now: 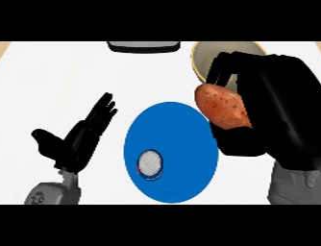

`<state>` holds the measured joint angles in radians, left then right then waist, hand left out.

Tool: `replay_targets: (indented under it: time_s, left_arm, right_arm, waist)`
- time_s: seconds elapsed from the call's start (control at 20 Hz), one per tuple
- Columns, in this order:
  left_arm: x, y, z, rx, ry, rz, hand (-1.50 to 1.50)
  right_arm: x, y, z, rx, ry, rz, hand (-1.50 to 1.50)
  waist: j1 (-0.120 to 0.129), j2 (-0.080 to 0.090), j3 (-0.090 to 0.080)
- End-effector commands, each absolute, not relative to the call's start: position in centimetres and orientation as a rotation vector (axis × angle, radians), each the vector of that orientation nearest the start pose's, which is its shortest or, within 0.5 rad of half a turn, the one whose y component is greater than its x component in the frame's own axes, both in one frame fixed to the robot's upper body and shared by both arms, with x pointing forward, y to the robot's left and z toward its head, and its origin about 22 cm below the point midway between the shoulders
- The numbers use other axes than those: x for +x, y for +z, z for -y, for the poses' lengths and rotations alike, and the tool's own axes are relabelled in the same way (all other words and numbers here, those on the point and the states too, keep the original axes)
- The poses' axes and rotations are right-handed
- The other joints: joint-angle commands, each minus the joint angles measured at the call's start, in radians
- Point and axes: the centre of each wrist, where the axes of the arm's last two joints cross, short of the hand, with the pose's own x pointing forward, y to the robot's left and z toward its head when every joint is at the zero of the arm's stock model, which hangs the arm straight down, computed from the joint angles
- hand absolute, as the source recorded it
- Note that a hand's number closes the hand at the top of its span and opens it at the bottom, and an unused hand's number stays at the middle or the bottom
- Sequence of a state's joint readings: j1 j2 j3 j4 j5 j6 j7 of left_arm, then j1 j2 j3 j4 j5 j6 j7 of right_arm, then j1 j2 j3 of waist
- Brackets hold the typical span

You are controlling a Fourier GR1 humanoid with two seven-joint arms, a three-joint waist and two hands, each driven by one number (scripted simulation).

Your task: Pick the sweet potato from the plate and place it in the bowl

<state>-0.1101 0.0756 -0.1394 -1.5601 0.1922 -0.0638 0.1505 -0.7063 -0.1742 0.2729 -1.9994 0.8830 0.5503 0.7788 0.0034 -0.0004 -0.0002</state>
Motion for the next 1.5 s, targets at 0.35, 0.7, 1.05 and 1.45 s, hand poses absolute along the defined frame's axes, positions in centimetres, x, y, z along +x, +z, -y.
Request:
replay_targets:
  time_s: [0.35, 0.7, 1.05, 1.45]
  left_arm:
    - [26.5, 3.5, -19.3, -0.281, -0.137, 1.485, 0.0]
    - [26.6, 2.9, -19.3, -0.293, -0.135, 1.491, 0.0]
    - [26.8, 2.0, -20.4, -0.301, -0.164, 1.497, 0.0]
    - [27.4, 3.6, -18.3, -0.317, -0.196, 1.506, 0.0]
  right_arm:
    - [34.6, 23.9, 15.3, -1.043, 0.891, 1.629, 1.5]
    - [41.3, 22.2, 17.9, -1.084, 0.922, 1.589, 1.5]
    - [45.1, 16.9, 18.3, -1.231, 1.04, 1.445, 1.5]
    - [46.9, 14.5, 21.3, -1.041, 0.866, 1.31, -1.5]
  waist:
    - [0.009, 0.003, 0.0]
    - [0.017, 0.006, 0.0]
    - [0.041, 0.016, 0.0]
    - [0.066, 0.028, 0.002]
